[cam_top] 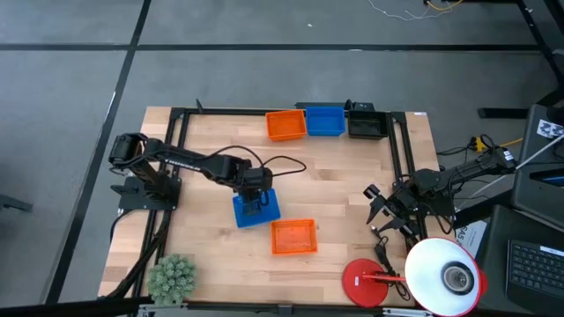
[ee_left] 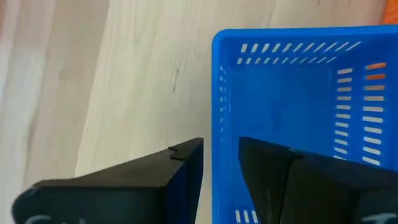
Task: Stack baskets by color
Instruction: Stack the bottom blue bin on top of the top blue bin
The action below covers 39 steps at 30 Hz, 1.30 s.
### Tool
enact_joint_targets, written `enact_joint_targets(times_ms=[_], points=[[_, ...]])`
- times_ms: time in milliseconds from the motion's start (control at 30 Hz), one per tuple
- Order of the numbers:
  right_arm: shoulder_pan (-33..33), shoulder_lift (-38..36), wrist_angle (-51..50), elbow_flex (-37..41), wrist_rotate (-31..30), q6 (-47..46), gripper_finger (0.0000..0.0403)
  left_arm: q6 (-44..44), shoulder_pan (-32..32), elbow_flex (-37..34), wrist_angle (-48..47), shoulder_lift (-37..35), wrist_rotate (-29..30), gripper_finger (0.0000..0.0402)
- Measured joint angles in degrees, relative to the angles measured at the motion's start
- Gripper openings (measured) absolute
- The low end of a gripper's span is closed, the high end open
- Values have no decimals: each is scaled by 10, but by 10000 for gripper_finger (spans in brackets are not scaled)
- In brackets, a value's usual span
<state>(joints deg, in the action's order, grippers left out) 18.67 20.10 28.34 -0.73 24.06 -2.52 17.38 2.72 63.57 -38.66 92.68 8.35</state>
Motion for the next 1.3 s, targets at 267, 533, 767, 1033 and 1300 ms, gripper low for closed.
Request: enact_joint_targets(times_ms=[267, 533, 767, 1033, 1300], points=[[0, 0, -1, 0, 0, 0, 168, 1, -18, 1, -1, 15, -9, 105], [0, 0, -4, 0, 0, 0, 168, 1, -18, 0, -3, 17, -24, 140], [0, 0, -5, 0, 0, 0, 168, -8, -18, 1, -1, 38, -32, 143], [0, 0, -7, 0, 0, 0, 168, -58, -18, 0, 29, 119, -30, 118], [0, 0, -8, 0, 0, 0, 168, -146, -53, 76, -11, 104, -23, 3]])
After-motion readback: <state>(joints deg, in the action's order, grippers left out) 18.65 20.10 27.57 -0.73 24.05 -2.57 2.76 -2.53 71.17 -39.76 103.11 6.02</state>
